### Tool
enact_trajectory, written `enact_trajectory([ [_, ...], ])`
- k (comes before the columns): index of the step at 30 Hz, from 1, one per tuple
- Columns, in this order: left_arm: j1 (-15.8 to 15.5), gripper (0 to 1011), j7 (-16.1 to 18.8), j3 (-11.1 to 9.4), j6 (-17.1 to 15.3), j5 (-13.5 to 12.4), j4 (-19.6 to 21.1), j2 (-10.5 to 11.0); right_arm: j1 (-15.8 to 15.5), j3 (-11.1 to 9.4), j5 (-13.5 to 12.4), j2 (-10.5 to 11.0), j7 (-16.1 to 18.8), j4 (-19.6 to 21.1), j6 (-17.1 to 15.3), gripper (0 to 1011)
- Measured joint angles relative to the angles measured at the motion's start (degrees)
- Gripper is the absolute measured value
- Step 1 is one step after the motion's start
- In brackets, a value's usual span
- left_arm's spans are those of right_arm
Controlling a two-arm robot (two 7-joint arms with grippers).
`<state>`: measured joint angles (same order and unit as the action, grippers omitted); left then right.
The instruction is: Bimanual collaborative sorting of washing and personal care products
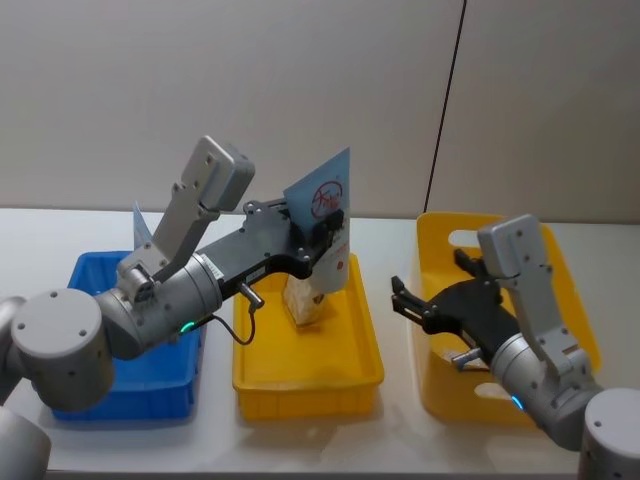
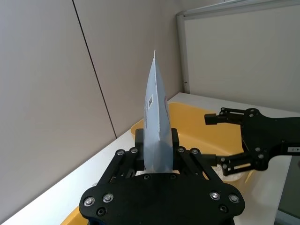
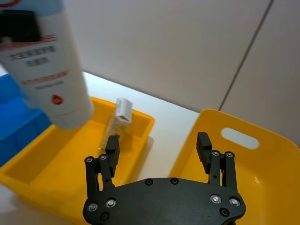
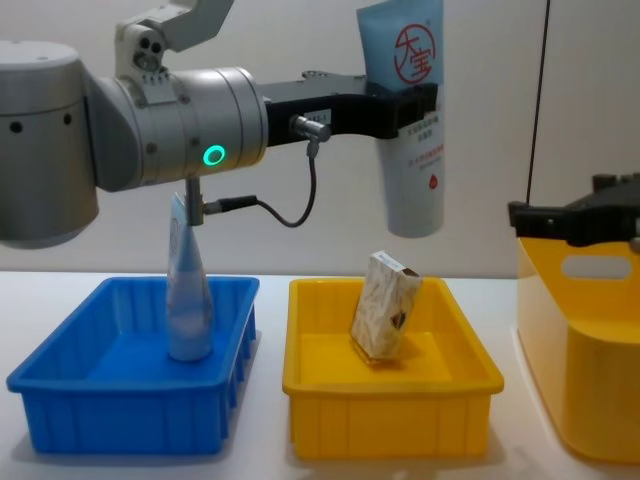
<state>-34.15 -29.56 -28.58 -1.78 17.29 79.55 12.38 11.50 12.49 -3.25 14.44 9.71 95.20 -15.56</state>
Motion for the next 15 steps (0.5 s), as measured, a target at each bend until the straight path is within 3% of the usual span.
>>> enact_trajectory([
  [15, -0.3, 252, -0.2, -0.2, -0.1, 0.1, -0.1, -0.1, 2.4, 3.9, -1.6, 3.6, 10.1, -0.2, 1.9, 1004],
])
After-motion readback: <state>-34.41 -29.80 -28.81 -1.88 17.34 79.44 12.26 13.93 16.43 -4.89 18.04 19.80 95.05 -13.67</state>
